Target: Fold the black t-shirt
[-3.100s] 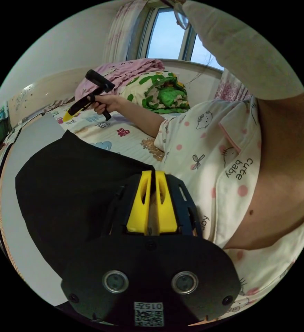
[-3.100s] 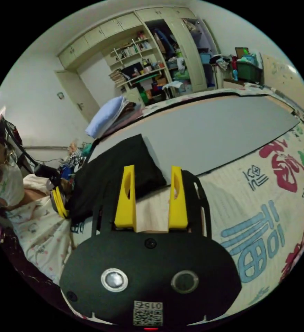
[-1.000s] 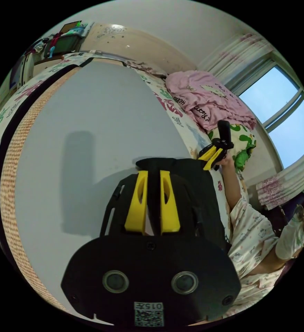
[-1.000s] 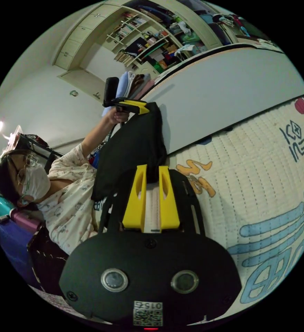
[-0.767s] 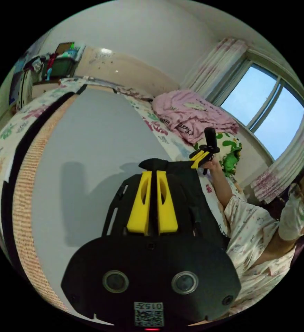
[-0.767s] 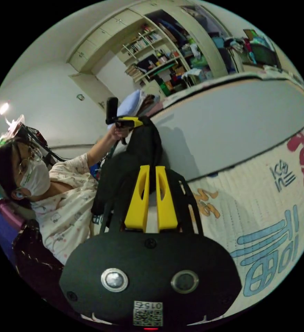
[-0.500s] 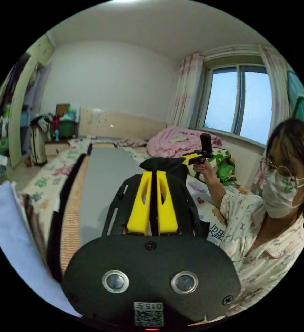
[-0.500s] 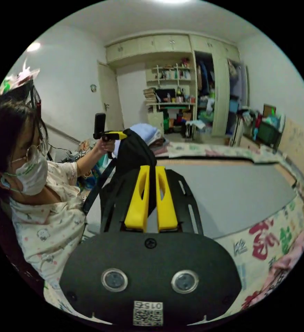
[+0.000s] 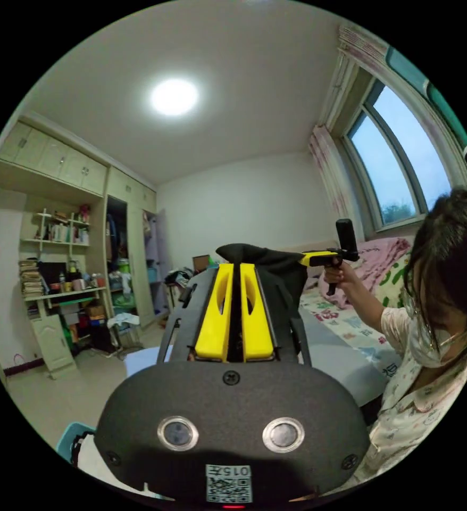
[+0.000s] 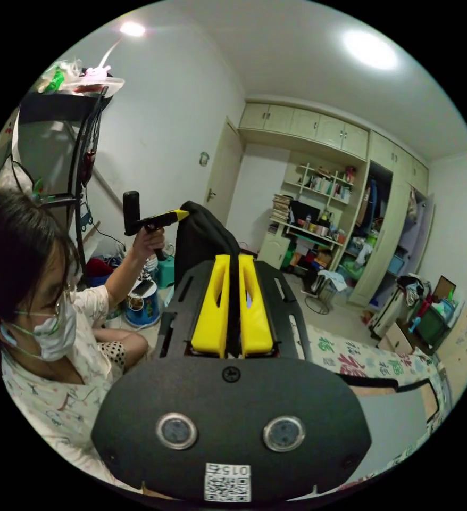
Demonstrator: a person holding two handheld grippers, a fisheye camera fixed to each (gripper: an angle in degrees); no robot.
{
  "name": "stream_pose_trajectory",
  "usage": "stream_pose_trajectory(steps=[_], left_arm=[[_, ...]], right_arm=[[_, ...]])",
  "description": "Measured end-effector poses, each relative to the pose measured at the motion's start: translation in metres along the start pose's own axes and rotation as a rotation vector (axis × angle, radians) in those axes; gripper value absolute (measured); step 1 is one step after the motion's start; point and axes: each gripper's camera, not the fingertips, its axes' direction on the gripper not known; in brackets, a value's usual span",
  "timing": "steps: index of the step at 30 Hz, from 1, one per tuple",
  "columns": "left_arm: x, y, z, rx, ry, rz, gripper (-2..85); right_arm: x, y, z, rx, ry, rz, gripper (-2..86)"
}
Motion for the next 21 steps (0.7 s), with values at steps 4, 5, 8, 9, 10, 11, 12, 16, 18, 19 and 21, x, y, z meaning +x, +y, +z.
stream_pose_trajectory(steps=[4,5,8,9,10,11,12,16,18,19,21], left_arm=[[-0.038,0.015,-0.011,-0.014,-0.136,-0.083,1.0],[-0.044,0.018,-0.009,-0.023,-0.156,-0.091,1.0],[-0.078,0.038,0.021,-0.079,-0.223,-0.134,1.1],[-0.094,0.048,0.040,-0.111,-0.236,-0.163,1.2],[-0.110,0.059,0.063,-0.147,-0.249,-0.195,1.2],[-0.118,0.065,0.076,-0.164,-0.257,-0.212,1.3],[-0.131,0.078,0.105,-0.201,-0.283,-0.227,1.4],[-0.166,0.142,0.236,-0.431,-0.404,-0.298,2.4],[-0.171,0.175,0.290,-0.549,-0.469,-0.325,3.3],[-0.171,0.194,0.324,-0.655,-0.556,-0.318,4.1],[-0.160,0.212,0.361,-0.734,-0.669,-0.210,4.8]], right_arm=[[0.001,0.020,0.131,-0.028,-0.047,0.008,1.5],[0.005,0.030,0.177,-0.041,-0.046,0.019,1.5],[0.027,0.063,0.299,-0.095,0.011,0.051,1.6],[0.041,0.079,0.349,-0.122,0.045,0.072,1.6],[0.050,0.088,0.375,-0.137,0.067,0.082,1.6],[0.069,0.105,0.429,-0.168,0.121,0.107,1.7],[0.090,0.125,0.485,-0.207,0.188,0.134,1.7],[0.156,0.199,0.669,-0.408,0.389,0.183,1.9],[0.193,0.258,0.776,-0.532,0.440,0.235,2.2],[0.199,0.272,0.800,-0.554,0.436,0.235,2.2],[0.203,0.320,0.876,-0.544,0.484,0.185,2.2]])
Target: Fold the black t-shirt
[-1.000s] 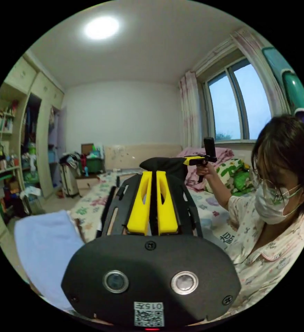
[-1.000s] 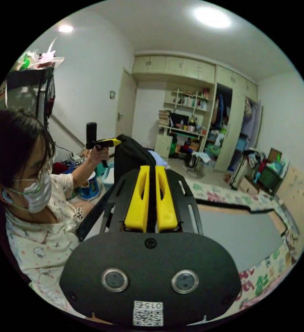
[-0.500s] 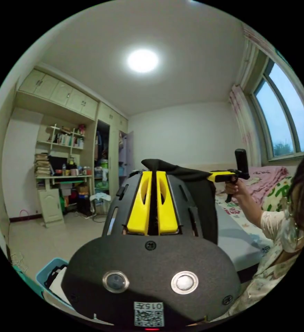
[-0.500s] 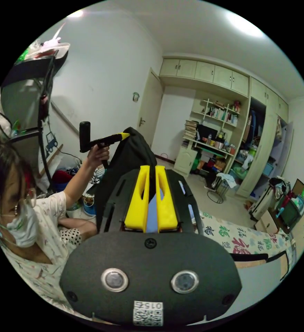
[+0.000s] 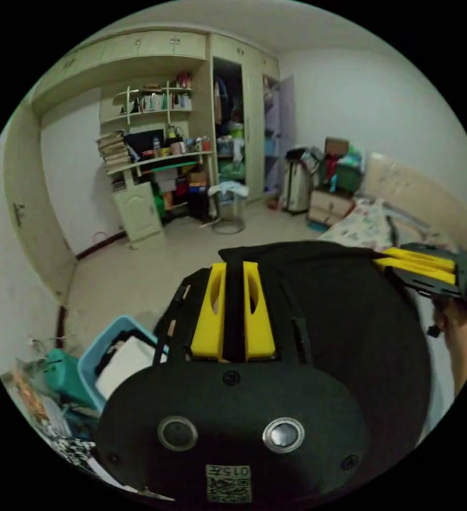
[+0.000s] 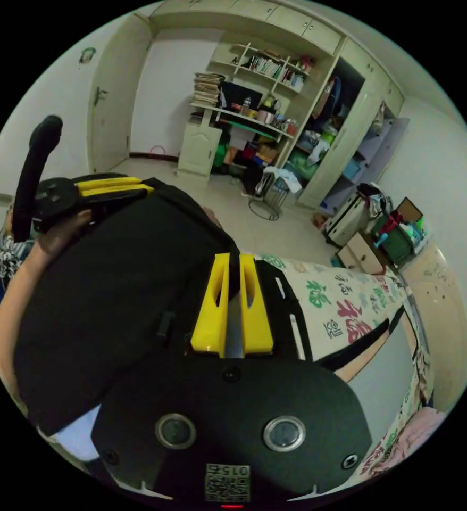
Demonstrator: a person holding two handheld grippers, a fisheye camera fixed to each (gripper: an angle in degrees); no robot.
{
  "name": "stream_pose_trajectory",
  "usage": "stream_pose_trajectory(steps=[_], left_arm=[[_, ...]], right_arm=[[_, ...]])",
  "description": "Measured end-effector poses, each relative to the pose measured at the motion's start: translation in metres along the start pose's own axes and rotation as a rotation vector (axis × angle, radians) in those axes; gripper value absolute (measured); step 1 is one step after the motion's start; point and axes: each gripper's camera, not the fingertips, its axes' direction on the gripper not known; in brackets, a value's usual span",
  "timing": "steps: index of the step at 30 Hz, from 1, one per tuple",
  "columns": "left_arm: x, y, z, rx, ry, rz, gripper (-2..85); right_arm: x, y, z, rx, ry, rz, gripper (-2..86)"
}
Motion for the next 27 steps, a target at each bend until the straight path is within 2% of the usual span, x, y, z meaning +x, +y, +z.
stream_pose_trajectory(steps=[1,3,5,10,19,27], left_arm=[[0.013,-0.001,0.008,0.009,-0.052,0.026,4.9],[0.017,-0.006,0.017,-0.010,-0.021,0.003,4.9],[0.028,-0.009,0.019,-0.008,-0.021,0.004,4.7],[0.101,-0.006,0.007,0.087,-0.247,0.134,2.3],[0.123,-0.015,0.017,0.116,-0.206,0.102,0.8],[0.128,-0.030,0.031,0.126,-0.200,0.090,0.5]], right_arm=[[-0.009,0.002,0.014,0.019,0.040,-0.018,2.2],[-0.050,0.016,0.061,0.089,0.235,-0.106,1.9],[-0.068,0.033,0.091,0.143,0.341,-0.143,1.8],[-0.058,0.055,0.137,0.170,0.323,-0.112,1.6],[-0.036,0.059,0.167,0.173,0.348,-0.109,1.7],[0.032,0.052,0.096,0.193,0.217,-0.018,1.9]])
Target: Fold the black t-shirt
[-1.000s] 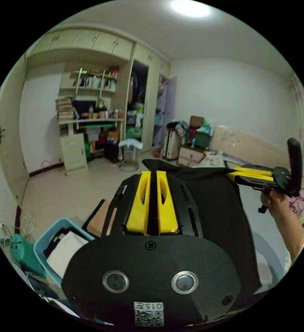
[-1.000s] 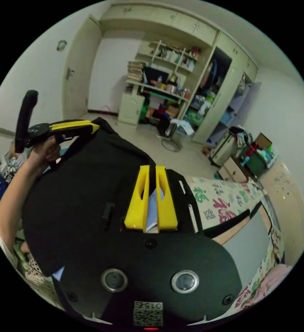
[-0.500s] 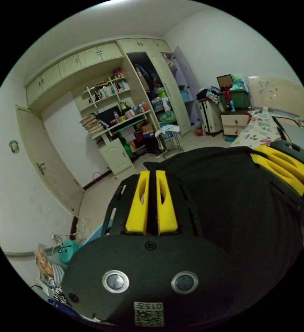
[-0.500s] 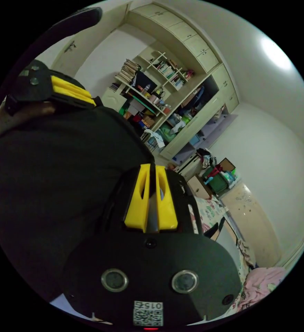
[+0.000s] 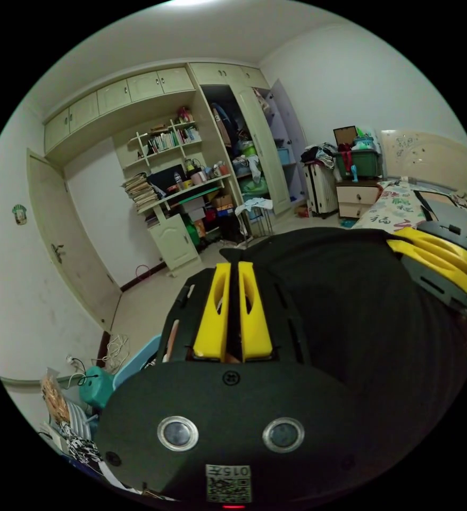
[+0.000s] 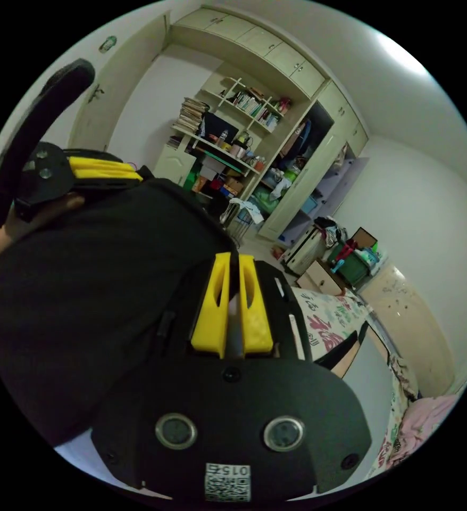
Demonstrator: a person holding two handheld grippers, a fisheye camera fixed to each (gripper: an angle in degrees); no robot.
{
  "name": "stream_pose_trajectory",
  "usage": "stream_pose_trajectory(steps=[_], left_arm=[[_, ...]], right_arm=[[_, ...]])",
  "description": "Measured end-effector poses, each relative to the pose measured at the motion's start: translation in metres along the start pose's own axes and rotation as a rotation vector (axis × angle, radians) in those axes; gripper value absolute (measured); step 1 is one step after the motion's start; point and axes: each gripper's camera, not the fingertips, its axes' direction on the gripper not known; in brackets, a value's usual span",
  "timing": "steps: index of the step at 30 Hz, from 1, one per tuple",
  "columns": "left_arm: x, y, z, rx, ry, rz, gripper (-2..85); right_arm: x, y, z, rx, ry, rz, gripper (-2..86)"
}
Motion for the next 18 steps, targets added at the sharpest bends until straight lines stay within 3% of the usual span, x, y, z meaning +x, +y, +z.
stream_pose_trajectory(steps=[5,7,9,12,15,18], left_arm=[[-0.013,-0.008,0.009,0.001,0.011,-0.022,0.3],[-0.025,-0.008,0.005,0.024,0.035,-0.008,0.3],[-0.048,-0.002,-0.011,0.069,0.057,0.031,0.3],[-0.107,0.034,-0.061,0.175,0.149,-0.116,-0.1],[-0.155,0.088,-0.096,0.209,0.337,-0.261,-0.3],[-0.175,0.140,-0.107,0.073,0.245,-0.345,-0.6]], right_arm=[[0.087,-0.028,-0.155,0.063,-0.191,0.308,0.7],[0.124,-0.025,-0.256,0.209,-0.259,0.444,0.0],[0.174,-0.008,-0.400,0.473,-0.391,0.500,-0.4],[0.249,0.024,-0.549,0.765,-0.588,0.555,-0.5],[0.315,0.048,-0.645,0.952,-0.782,0.584,-0.5],[0.366,0.058,-0.709,1.058,-0.935,0.588,-0.5]])
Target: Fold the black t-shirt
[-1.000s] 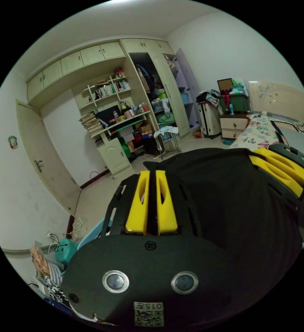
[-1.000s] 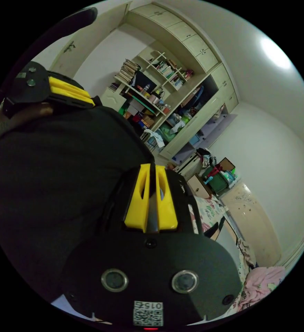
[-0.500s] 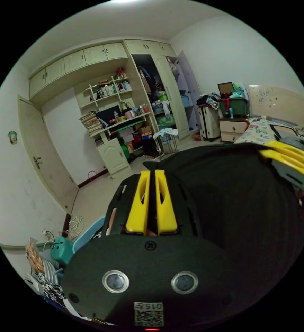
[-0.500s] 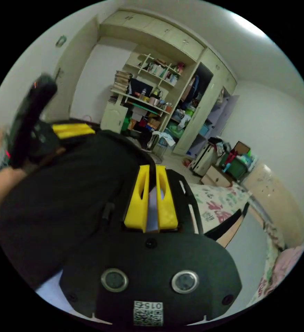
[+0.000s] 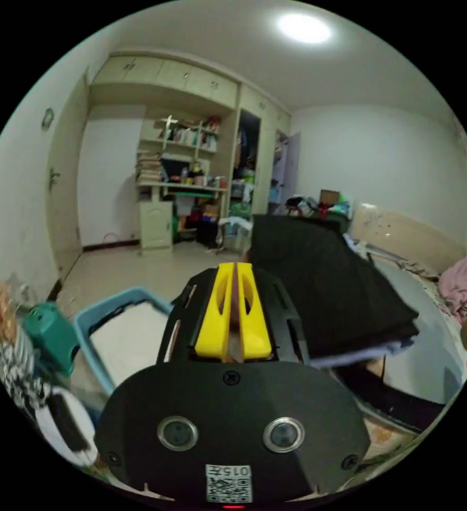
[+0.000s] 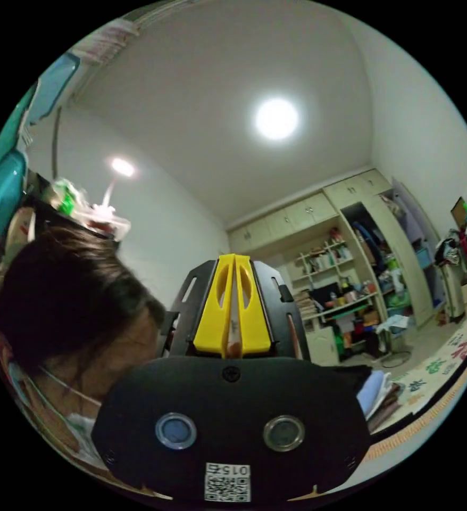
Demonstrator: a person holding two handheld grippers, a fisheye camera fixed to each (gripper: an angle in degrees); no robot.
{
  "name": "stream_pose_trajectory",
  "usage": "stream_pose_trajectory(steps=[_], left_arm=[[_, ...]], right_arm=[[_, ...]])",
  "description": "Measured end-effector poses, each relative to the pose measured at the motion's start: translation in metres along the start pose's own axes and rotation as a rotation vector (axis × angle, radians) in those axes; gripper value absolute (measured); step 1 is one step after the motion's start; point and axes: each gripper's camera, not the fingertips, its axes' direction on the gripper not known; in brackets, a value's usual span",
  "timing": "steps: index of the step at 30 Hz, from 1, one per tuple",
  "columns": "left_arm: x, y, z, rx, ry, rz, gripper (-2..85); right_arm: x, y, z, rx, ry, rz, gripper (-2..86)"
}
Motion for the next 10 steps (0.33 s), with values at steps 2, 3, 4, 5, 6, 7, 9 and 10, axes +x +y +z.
stream_pose_trajectory(steps=[2,3,4,5,6,7,9,10], left_arm=[[-0.015,0.025,-0.010,-0.058,-0.043,-0.045,-0.6],[-0.025,0.041,-0.020,-0.062,-0.028,-0.087,-0.5],[-0.033,0.055,-0.029,-0.057,-0.015,-0.128,-0.5],[-0.037,0.061,-0.032,-0.061,-0.016,-0.148,-0.5],[-0.044,0.069,-0.035,-0.087,-0.024,-0.192,-0.5],[-0.050,0.074,-0.037,-0.115,-0.029,-0.234,-0.4],[-0.057,0.081,-0.041,-0.113,-0.025,-0.293,-0.4],[-0.061,0.083,-0.042,-0.108,-0.016,-0.324,-0.4]], right_arm=[[-0.019,-0.032,-0.020,0.056,-0.047,-0.006,-0.6],[-0.033,-0.050,-0.029,0.092,-0.035,-0.021,-0.6],[-0.039,-0.058,-0.032,0.107,-0.035,-0.030,-0.7],[-0.052,-0.073,-0.033,0.127,-0.050,-0.045,-0.7],[-0.064,-0.086,-0.027,0.136,-0.056,-0.056,-0.7],[-0.069,-0.092,-0.023,0.140,-0.057,-0.058,-0.7],[-0.087,-0.118,0.010,0.116,-0.112,-0.056,-0.6],[-0.090,-0.125,0.020,0.104,-0.135,-0.054,-0.6]])
